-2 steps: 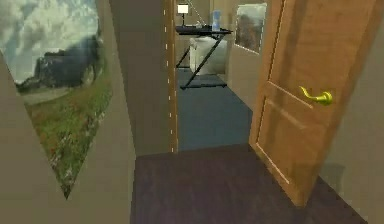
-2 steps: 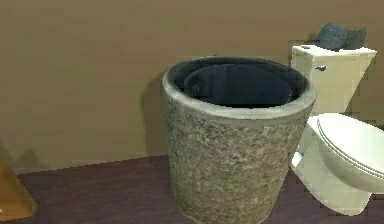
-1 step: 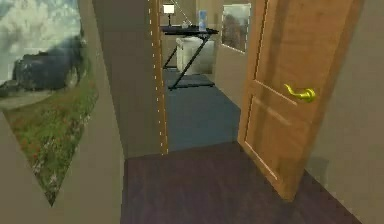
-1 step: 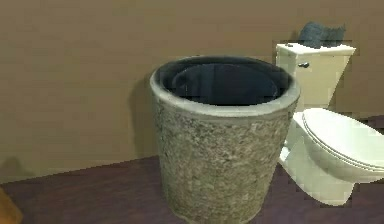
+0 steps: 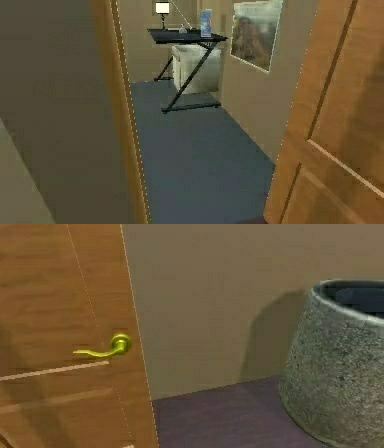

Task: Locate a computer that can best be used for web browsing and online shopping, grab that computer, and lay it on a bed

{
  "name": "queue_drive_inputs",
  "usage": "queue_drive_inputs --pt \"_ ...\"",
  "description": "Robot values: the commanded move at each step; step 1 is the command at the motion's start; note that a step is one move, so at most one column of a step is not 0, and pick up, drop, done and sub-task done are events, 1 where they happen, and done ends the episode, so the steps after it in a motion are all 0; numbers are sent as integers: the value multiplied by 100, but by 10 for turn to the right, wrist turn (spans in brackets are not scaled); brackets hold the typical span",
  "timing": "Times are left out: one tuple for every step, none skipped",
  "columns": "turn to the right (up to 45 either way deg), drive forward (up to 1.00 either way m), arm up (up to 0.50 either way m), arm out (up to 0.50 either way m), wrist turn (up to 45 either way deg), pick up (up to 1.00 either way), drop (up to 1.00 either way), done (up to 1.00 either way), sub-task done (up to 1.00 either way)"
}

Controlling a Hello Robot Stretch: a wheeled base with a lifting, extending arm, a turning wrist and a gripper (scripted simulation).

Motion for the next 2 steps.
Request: queue_drive_inputs --pt "0 60 0 0 0 0 0 0 0" --pt "180 0 0 0 0 0 0 0 0"
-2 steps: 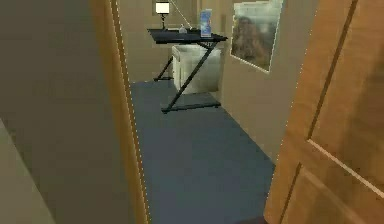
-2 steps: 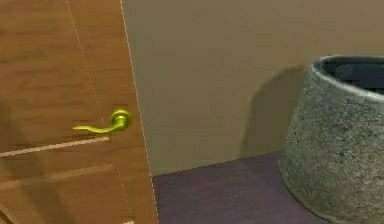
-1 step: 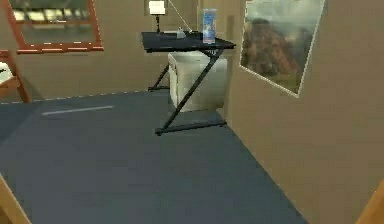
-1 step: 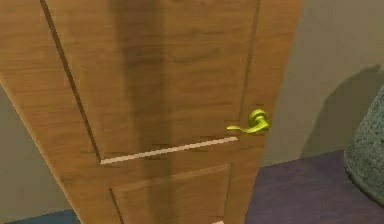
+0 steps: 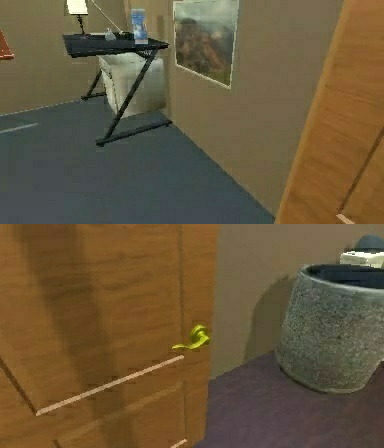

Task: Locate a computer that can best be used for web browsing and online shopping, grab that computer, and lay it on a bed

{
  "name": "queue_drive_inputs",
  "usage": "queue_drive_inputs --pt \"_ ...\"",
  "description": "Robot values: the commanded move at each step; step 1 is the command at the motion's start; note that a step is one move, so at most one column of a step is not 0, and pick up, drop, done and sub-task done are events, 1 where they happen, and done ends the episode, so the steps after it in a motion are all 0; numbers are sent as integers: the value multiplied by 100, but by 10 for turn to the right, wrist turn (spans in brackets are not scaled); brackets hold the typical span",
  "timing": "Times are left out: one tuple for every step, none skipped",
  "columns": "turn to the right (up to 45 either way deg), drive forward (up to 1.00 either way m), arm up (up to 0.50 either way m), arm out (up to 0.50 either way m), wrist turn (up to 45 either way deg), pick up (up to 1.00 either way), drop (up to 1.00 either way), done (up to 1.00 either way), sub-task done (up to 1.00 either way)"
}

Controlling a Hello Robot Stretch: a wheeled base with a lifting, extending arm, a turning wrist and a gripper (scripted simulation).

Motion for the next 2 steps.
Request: queue_drive_inputs --pt "0 55 0 0 0 0 0 0 0" --pt "-450 0 0 0 0 0 0 0 0"
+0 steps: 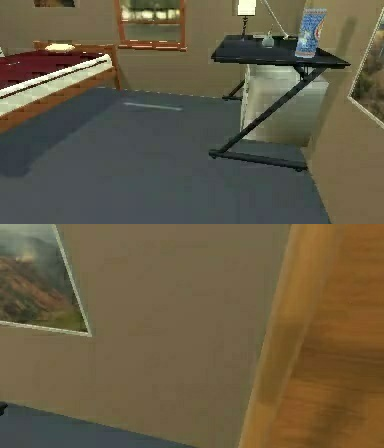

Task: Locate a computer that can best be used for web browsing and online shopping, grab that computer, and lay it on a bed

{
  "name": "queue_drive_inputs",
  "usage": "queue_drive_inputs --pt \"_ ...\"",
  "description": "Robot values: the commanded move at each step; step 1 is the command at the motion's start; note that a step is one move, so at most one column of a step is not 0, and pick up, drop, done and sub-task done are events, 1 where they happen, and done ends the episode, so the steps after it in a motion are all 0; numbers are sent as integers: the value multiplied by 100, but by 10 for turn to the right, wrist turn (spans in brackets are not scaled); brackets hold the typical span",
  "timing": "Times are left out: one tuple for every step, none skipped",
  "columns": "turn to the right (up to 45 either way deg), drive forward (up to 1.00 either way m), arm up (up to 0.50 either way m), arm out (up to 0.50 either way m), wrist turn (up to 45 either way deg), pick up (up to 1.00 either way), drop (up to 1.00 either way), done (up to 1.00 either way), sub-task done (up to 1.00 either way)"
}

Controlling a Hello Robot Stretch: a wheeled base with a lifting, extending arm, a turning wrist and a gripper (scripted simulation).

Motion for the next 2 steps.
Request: queue_drive_inputs --pt "-420 0 0 0 0 0 0 0 0" --pt "0 40 0 0 0 0 0 0 0"
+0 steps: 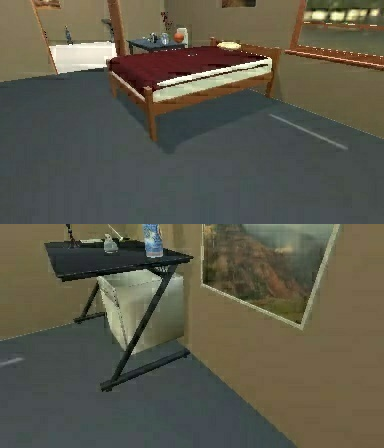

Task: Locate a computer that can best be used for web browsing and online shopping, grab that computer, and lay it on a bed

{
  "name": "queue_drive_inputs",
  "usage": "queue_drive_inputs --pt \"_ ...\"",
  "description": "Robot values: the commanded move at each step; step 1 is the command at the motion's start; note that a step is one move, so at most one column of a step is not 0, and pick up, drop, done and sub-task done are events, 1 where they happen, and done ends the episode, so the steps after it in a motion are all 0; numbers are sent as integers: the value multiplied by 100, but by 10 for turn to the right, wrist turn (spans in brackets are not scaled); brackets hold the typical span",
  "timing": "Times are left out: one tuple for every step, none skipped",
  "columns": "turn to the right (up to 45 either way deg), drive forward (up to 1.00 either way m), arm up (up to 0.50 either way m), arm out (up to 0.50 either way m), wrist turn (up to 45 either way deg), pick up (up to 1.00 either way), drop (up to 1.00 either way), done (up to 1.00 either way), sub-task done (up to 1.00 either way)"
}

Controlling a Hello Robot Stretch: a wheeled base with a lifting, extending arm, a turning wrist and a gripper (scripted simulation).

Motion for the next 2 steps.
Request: queue_drive_inputs --pt "-300 0 0 0 0 0 0 0 0" --pt "0 100 0 0 0 0 0 0 0"
